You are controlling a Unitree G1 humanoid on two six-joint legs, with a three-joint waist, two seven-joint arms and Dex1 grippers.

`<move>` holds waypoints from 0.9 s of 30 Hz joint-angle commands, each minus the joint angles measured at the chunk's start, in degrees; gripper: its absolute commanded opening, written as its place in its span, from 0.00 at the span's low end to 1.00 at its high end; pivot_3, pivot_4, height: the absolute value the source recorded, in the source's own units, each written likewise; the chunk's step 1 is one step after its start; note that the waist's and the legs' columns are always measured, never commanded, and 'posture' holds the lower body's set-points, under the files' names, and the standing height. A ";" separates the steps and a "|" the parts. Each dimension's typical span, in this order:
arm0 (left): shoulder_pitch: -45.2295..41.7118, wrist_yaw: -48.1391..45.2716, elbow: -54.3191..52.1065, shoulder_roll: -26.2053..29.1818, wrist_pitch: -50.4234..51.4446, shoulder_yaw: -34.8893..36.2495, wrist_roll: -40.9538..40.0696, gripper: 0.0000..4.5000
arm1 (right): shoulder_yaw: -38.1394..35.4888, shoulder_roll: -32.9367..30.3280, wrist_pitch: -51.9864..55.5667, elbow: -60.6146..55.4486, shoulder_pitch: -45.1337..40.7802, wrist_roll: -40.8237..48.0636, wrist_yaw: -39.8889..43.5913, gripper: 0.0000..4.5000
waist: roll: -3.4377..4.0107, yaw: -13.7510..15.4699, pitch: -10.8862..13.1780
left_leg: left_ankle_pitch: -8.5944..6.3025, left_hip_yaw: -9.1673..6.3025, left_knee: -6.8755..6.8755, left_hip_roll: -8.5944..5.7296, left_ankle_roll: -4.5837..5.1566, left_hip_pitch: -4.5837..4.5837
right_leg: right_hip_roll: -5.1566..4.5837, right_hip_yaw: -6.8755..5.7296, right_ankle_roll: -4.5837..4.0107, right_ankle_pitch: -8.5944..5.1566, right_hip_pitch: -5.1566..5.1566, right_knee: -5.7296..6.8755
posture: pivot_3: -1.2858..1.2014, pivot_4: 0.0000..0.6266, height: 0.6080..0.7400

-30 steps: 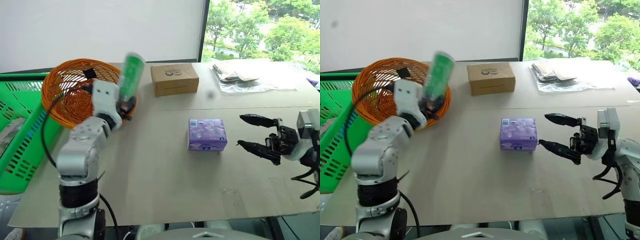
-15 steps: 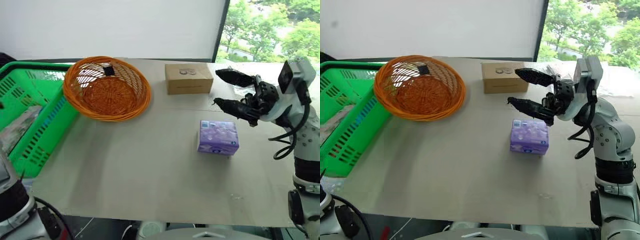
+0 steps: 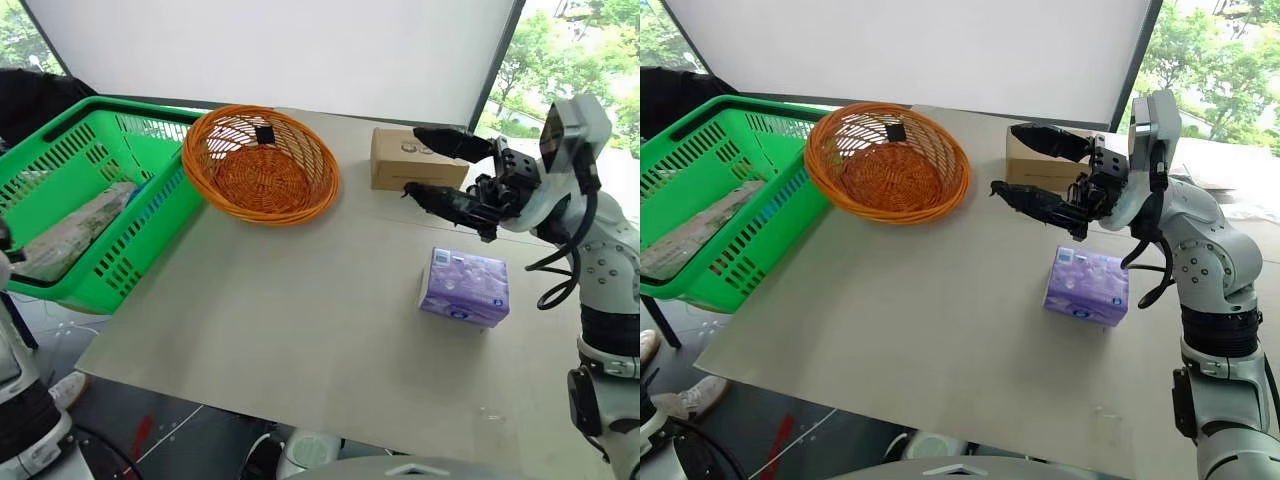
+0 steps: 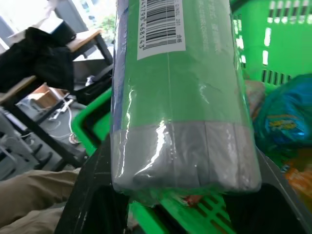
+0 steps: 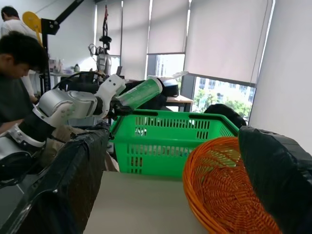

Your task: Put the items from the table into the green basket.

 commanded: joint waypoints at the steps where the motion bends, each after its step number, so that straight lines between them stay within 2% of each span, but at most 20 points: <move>1: -2.03 -1.32 1.84 2.08 -4.52 -0.78 -0.98 0.42 | -0.48 -0.84 1.09 -3.08 0.62 -0.11 -2.42 1.00 | -0.02 0.05 -0.02 | 0.00 0.00 -0.01 0.00 0.00 -0.02 | -0.01 -0.01 0.00 0.00 0.00 -0.04 | 0.63 0.02 1.00; 8: -2.66 -4.19 7.61 4.35 -9.92 -4.42 -1.58 0.42 | -0.31 -1.81 1.88 -5.85 2.68 -0.15 -3.71 1.00 | -0.09 -0.13 -0.24 | 0.01 0.03 0.08 -0.03 -0.03 -0.77 | -0.05 -0.16 0.17 0.17 -0.75 0.04 | 0.62 0.03 1.00; 13: -4.93 -1.85 10.57 4.62 -12.34 -5.10 -0.61 0.93 | -0.62 -1.77 1.79 -6.50 3.31 -0.41 -4.97 1.00 | -0.07 -0.38 -0.25 | 0.04 0.05 0.08 -0.03 0.03 -0.76 | -0.03 -0.24 0.17 0.17 -0.75 0.05 | 0.62 0.03 1.00; 14: -5.87 -0.88 11.08 4.47 -13.13 -4.89 -0.45 0.99 | -0.64 -1.87 1.72 -6.60 3.47 -0.58 -5.09 1.00 | -0.08 -0.38 -0.25 | 0.07 0.06 0.08 -0.03 0.08 -0.75 | -0.03 -0.24 0.17 0.17 -0.74 0.07 | 0.61 0.03 1.00; 21: -12.27 0.93 10.33 2.41 -20.35 -5.05 -3.41 0.99 | -0.84 -3.06 1.00 -7.00 4.86 -2.38 -5.37 1.00 | -0.07 -0.49 -0.31 | 0.16 0.15 0.19 -0.04 0.23 -0.69 | 0.04 -0.35 0.17 0.18 -0.72 0.22 | 0.61 0.04 1.00; 25: -14.62 -3.58 2.70 -3.79 -16.28 -14.69 -9.14 0.99 | -2.06 -4.60 1.45 -8.00 6.04 -2.83 -6.41 1.00 | 0.05 -0.33 -0.52 | 0.17 0.18 0.26 -0.10 0.24 -0.70 | 0.12 -0.42 0.18 0.19 -0.69 0.26 | 0.61 0.04 1.00; 27: -13.54 -8.05 -1.83 -6.99 -14.19 -23.10 -12.01 0.99 | -2.74 -5.53 1.47 -8.16 7.13 -3.14 -6.73 1.00 | 0.23 -0.15 -0.77 | 0.18 0.21 0.38 -0.22 0.25 -0.71 | 0.24 -0.52 0.19 0.19 -0.57 0.28 | 0.60 0.04 1.00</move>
